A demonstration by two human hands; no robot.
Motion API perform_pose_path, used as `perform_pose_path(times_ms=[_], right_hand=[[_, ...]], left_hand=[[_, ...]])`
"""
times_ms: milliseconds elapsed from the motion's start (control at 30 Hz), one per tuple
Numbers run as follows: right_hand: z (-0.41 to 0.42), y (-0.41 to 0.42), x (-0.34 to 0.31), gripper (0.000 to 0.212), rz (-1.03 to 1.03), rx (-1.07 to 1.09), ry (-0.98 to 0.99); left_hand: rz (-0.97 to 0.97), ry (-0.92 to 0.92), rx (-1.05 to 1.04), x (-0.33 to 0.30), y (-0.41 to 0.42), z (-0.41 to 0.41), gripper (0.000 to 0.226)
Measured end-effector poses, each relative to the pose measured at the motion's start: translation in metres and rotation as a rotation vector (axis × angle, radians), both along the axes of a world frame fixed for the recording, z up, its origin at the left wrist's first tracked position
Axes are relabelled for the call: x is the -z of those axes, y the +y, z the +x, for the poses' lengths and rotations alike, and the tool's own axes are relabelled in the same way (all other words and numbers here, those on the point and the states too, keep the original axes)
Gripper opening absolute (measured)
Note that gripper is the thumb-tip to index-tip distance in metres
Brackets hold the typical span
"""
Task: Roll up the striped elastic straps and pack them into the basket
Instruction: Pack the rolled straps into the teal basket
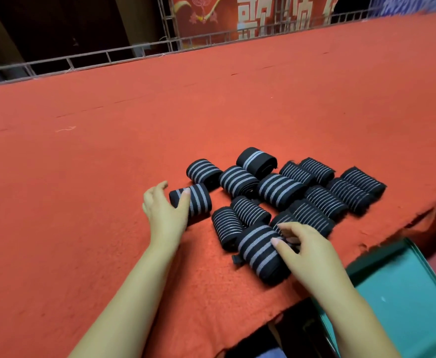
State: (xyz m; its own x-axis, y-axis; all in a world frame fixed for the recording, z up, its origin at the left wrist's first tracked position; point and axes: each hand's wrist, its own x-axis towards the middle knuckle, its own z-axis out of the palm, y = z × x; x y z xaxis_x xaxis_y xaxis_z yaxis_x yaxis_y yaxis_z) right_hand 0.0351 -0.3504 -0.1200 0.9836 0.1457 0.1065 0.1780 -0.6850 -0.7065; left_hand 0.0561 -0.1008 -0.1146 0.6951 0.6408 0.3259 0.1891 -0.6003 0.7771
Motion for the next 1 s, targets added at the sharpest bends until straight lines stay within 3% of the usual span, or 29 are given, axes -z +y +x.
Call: perform_pose_path(times_ms=[33,100,200,267,367,567,700,767,867,1000], right_hand=[[-0.001,0.001,0.000,0.041,-0.029,-0.004,0.011],[-0.002,0.004,-0.002,0.053,-0.071,-0.022,0.052],[-0.001,0.007,-0.004,0.058,-0.132,-0.076,0.103],[-0.003,0.009,-0.003,0.055,-0.165,-0.094,0.097],[-0.011,0.010,-0.004,0.058,-0.206,-0.099,0.125],[-0.020,0.024,-0.014,0.055,-0.219,-0.172,0.162],[-0.020,0.032,-0.018,0.072,-0.290,-0.177,0.201],[-0.020,0.033,-0.019,0.071,-0.292,-0.180,0.194],[-0.026,0.027,-0.021,0.066,-0.183,-0.176,0.198],[-0.038,0.008,-0.013,0.053,0.131,-0.092,0.198]], left_hand=[[0.026,-0.015,0.053,-0.001,-0.008,-0.007,0.039],[0.022,0.169,0.200,0.000,-0.023,-0.015,0.031],[-0.038,0.500,0.302,0.014,-0.035,-0.011,0.056],[-0.114,0.551,0.288,0.018,-0.040,-0.009,0.069],[-0.254,0.508,0.281,0.022,-0.044,-0.002,0.084],[-0.566,0.449,0.334,0.010,-0.056,-0.004,0.030],[-0.633,0.439,0.336,0.006,-0.058,-0.011,0.028],[-0.663,0.397,0.330,0.010,-0.058,-0.013,0.026],[-0.772,0.293,0.340,0.014,-0.057,-0.020,0.021],[-0.907,0.114,0.374,0.012,-0.058,-0.040,0.020]])
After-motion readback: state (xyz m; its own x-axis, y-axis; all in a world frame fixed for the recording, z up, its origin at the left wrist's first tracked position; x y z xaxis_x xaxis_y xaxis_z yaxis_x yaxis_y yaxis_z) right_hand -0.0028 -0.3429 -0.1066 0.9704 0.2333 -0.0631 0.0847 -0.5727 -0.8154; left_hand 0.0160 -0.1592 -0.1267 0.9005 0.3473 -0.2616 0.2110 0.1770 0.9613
